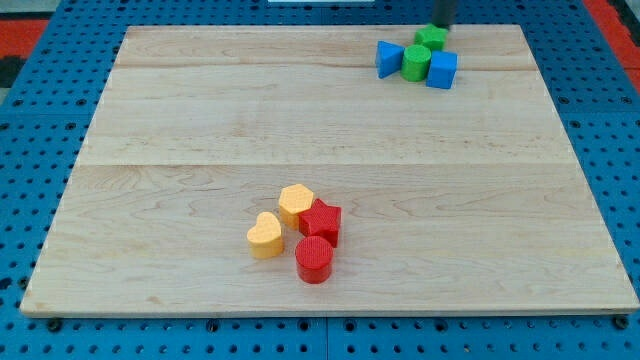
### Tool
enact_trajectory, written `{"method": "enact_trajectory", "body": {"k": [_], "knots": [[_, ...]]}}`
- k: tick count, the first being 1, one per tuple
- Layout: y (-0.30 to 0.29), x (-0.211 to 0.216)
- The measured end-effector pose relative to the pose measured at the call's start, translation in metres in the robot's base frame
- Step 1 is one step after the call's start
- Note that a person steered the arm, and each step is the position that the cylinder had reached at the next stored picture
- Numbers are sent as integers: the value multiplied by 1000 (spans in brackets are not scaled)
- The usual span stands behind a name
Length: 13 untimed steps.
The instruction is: Point your arm at bottom center
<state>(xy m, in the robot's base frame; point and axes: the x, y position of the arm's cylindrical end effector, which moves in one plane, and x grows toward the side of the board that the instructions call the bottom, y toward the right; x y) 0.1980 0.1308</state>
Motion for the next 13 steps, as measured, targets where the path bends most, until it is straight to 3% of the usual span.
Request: {"method": "enact_trajectory", "body": {"k": [1, 5, 7, 9, 11, 13], "knots": [[-24, -4], [-28, -6], [55, 8], [52, 43], [107, 196], [83, 387]]}}
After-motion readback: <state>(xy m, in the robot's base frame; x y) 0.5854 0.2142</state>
